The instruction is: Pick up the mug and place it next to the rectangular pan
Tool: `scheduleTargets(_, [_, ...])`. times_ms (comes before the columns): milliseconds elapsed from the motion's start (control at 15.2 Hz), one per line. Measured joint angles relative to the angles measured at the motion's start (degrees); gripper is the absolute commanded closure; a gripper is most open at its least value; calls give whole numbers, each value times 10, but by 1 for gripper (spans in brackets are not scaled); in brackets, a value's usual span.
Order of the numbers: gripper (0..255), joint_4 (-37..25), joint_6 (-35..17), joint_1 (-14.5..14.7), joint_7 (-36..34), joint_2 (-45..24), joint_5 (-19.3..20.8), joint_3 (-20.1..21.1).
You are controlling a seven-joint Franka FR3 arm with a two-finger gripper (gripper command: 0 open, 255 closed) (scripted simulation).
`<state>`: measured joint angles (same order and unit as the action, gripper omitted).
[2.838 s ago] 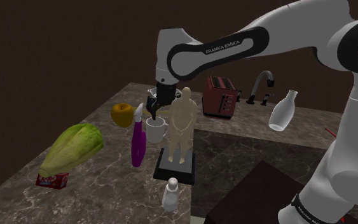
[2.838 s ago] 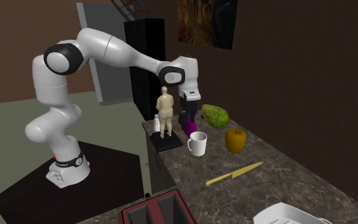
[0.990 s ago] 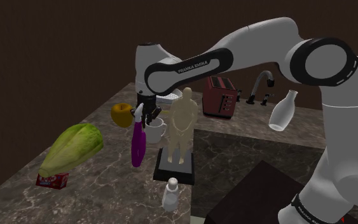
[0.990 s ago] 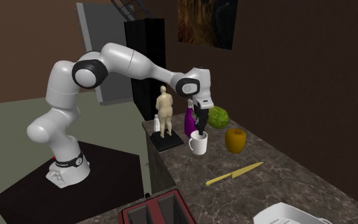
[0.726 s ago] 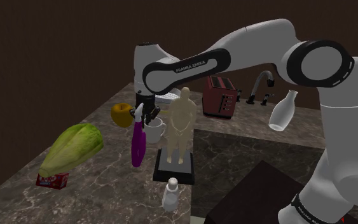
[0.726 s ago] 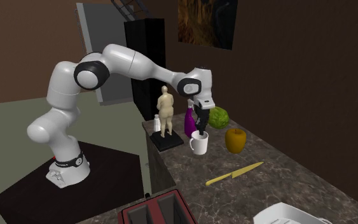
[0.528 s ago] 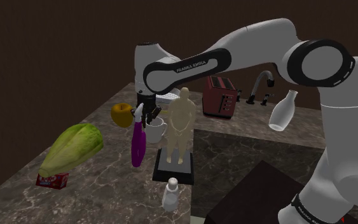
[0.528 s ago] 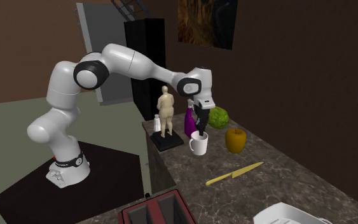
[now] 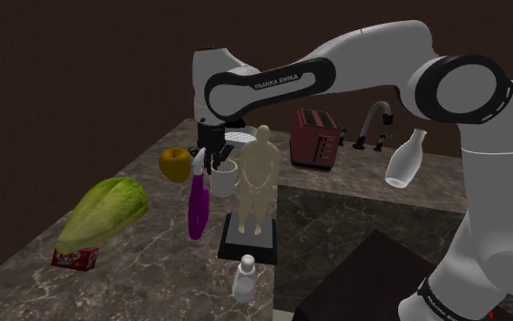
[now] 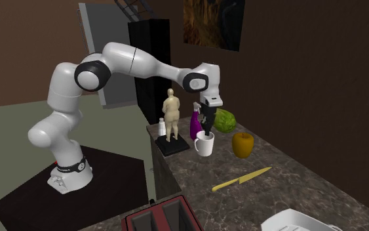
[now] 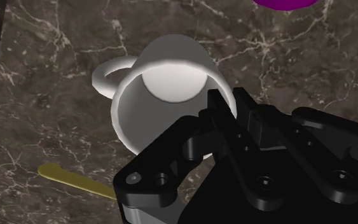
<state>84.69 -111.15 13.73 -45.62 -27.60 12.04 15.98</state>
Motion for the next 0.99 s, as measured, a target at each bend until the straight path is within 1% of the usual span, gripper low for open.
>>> scheduleTargets(528, [255,-41,54,2,6,14,-6,3])
scheduleTargets(990, [255,-92,107,5,12,17,-9,5])
